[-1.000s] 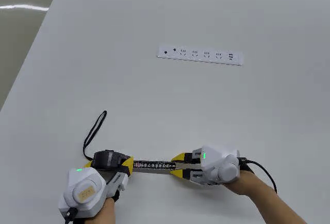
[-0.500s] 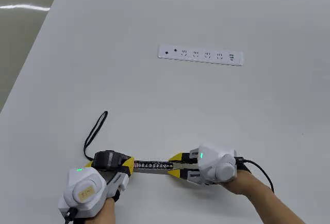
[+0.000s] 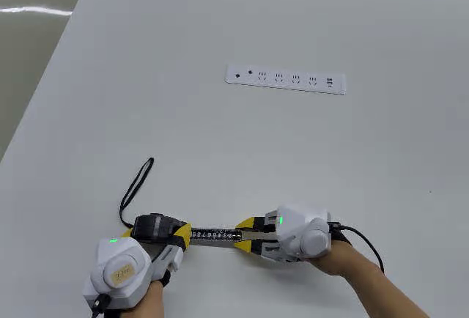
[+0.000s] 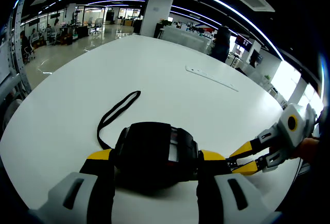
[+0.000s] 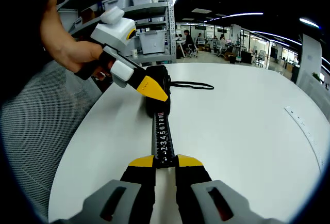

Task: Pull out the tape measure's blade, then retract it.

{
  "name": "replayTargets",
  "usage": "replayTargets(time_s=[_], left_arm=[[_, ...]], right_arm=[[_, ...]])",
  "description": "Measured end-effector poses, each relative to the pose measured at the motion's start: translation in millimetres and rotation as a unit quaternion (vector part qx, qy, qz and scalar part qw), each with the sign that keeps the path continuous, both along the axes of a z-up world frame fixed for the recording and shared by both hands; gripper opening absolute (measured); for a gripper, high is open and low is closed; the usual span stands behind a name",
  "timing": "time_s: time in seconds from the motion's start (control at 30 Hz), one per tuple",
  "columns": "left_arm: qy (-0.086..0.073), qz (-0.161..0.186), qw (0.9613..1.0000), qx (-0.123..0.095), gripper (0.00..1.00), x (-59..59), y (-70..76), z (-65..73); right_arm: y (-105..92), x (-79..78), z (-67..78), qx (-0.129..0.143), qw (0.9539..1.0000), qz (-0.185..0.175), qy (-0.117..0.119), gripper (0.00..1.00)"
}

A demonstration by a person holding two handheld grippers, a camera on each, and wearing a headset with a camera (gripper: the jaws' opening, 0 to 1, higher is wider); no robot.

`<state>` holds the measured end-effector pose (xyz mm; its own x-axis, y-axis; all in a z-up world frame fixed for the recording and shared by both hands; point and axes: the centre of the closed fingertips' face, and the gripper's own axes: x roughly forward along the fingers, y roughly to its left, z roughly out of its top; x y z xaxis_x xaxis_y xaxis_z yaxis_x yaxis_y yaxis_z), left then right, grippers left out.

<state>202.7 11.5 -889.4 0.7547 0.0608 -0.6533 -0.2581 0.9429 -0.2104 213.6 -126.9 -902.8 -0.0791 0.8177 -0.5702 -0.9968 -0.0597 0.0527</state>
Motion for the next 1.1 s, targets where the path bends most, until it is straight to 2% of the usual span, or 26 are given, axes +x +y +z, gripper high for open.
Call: replayTargets(time_s=[1.1], left_arm=[[-0.002, 0.001, 1.0, -0.007, 0.62, 0.1, 0.9, -0.3]], right_arm=[[23.3, -4.5, -1.4, 0.007, 0.9999, 0.007, 0.004, 0.12]])
